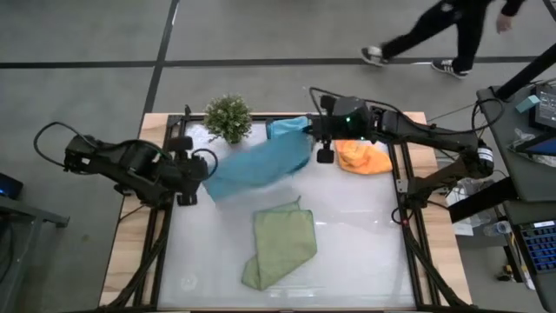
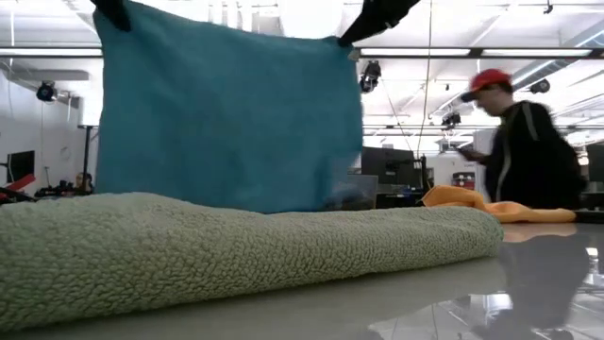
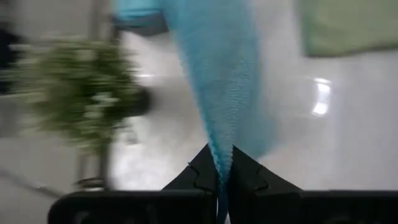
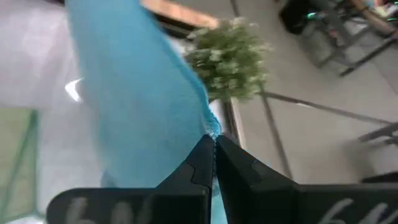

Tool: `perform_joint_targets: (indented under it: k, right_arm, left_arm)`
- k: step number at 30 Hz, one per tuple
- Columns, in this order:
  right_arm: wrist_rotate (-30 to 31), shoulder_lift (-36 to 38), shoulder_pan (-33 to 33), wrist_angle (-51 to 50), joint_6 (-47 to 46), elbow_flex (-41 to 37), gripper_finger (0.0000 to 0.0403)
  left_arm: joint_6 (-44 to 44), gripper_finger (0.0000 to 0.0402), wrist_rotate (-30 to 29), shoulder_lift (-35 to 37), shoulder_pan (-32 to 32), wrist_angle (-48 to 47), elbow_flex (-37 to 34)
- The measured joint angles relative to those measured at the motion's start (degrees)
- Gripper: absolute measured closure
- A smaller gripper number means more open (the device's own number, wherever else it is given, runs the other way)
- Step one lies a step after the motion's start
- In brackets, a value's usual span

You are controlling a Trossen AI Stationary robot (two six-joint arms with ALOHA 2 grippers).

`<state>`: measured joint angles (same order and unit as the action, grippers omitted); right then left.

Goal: Fold microfiber towels
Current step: Fold the blue towel

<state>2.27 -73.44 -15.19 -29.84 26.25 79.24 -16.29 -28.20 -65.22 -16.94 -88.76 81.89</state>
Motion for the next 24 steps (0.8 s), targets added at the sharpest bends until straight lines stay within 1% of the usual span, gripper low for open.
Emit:
perform_joint_targets:
  k: [3, 4, 5, 6, 7, 8, 9, 10, 11, 12, 14, 15, 16, 17, 18, 19, 20, 21, 22, 23, 24]
  right_arm:
    - [-6.35, 0.14, -0.8, 0.31, 1.25, -0.05, 0.0394]
    - [-5.92, 0.09, -0.8, 1.33, 0.31, -0.09, 0.0394]
    - [-4.1, 0.04, -0.73, 2.4, -0.83, -0.13, 0.0394]
    - [-3.24, 0.01, -0.78, 2.85, -1.39, -0.13, 0.0394]
    - [-4.67, -0.05, -0.92, 2.52, -1.08, -0.13, 0.0394]
    - [-7.69, -0.05, -1.16, 1.6, 0.14, -0.1, 0.0394]
    - [-10.56, -0.05, -1.33, 0.4, 1.57, -0.03, 0.0394]
    - [-11.74, -0.08, -1.34, 0.02, 2.3, -0.02, 0.0394]
    - [-10.83, -0.16, -1.27, 0.88, 2.04, -0.02, 0.0394]
    - [-7.71, -0.18, -1.15, 2.84, 0.58, -0.06, 0.0394]
    - [-0.69, -0.18, -1.24, 7.06, -2.48, -0.21, 0.0394]
    - [-0.85, -0.16, -1.48, 8.05, -2.95, -0.22, 0.0394]
    - [-5.11, -0.15, -1.79, 7.9, -2.44, -0.2, 0.0394]
    - [-13.68, -0.02, -2.37, 5.91, -0.58, 0.05, 0.0394]
    - [-24.65, 0.04, -3.13, 3.07, 1.82, 0.38, 0.0394]
    - [-37.0, -0.04, -3.67, 0.42, 4.31, 0.68, 0.0394]
    - [-47.54, -0.27, -4.06, -1.44, 6.06, 0.87, 0.0394]
    - [-56.59, -0.51, -4.37, -2.78, 7.27, 0.96, 0.0394]
    - [-61.65, -0.5, -4.85, -3.09, 7.82, 0.96, 0.0394]
    - [-61.99, -0.33, -5.53, -2.7, 7.14, 1.0, 0.0394]
    - [-58.33, 0.03, -6.03, -2.12, 5.25, 1.02, 0.0394]
  left_arm:
    - [-0.93, 0.0402, -10.06, 0.32, 0.49, -1.31, 0.02]
    - [-1.2, 0.0402, -13.2, 0.32, 0.51, -1.25, 0.02]
    - [-1.3, 0.0402, -15.91, 0.37, 0.49, -1.26, 0.02]
    - [-1.33, 0.0402, -17.53, 0.46, 0.49, -1.21, 0.02]
    - [-1.3, 0.0402, -17.51, 0.57, 0.49, -1.21, 0.02]
    - [-0.91, 0.0402, -15.4, 0.74, 0.49, -1.19, 0.02]
    - [0.36, 0.0402, -11.49, 0.91, 0.49, -1.12, 0.02]
    - [2.02, 0.0402, -7.9, 0.93, 0.49, -1.0, 0.02]
    - [3.13, 0.0402, -6.69, 0.88, 0.48, -0.44, 0.0]
    - [3.23, 0.0402, -8.12, 0.87, 0.33, 0.4, 0.0]
    - [1.98, 0.0402, -14.49, 1.05, 0.28, 0.92, 0.0]
    - [1.37, 0.0402, -17.66, 1.29, 0.34, 1.22, 0.0]
    - [0.64, 0.0402, -20.69, 1.5, 0.36, 1.32, 0.0]
    - [0.22, 0.0402, -23.02, 1.63, 0.38, 1.26, 0.0]
    - [0.15, 0.0402, -24.61, 1.63, 0.36, 1.32, 0.0]
    - [0.22, 0.0402, -24.99, 1.63, 0.36, 1.46, 0.0]
    - [0.37, 0.0402, -24.63, 1.58, 0.34, 1.57, 0.0]
    - [0.57, 0.0402, -23.91, 1.55, 0.36, 1.6, 0.0]
    - [0.72, 0.0402, -22.9, 1.54, 0.34, 1.58, 0.0]
    - [0.99, 0.0402, -22.03, 1.57, 0.34, 1.56, 0.0]
    - [1.31, 0.0402, -21.47, 1.57, 0.36, 1.54, 0.0]
